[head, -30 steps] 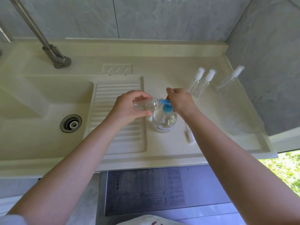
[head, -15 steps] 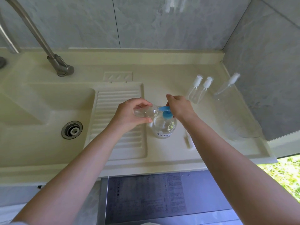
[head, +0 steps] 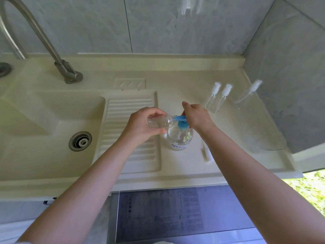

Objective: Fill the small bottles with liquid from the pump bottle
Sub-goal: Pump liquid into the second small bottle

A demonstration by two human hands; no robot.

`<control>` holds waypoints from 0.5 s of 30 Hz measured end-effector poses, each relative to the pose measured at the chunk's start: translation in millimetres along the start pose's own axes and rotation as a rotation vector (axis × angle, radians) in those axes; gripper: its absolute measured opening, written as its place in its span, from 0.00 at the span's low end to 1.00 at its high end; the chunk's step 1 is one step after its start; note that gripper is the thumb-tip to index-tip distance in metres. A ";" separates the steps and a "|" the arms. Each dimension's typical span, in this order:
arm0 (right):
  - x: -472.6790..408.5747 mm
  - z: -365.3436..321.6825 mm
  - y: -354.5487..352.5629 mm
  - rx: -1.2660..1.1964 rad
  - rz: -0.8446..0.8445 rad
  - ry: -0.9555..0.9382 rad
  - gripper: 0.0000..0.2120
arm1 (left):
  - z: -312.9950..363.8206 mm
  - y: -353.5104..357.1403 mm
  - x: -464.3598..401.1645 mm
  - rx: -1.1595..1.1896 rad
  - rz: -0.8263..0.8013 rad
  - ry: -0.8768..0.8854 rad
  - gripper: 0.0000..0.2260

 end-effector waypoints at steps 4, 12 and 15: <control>1.0 -1.5 1.2 0.021 0.011 -0.009 0.23 | 0.2 -0.8 1.1 0.002 -0.001 -0.014 0.21; 0.4 3.7 14.0 0.081 0.115 -0.066 0.24 | -1.0 2.7 5.8 -0.010 0.018 -0.062 0.21; 0.3 2.9 5.1 0.035 0.060 -0.023 0.26 | 1.8 2.6 7.1 -0.011 0.029 -0.072 0.21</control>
Point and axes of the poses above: each hand's wrist, its own x-axis away from the middle knuckle, its own y-axis out of the palm, z = x × y, the point moved 1 cm from there along -x, towards the middle knuckle
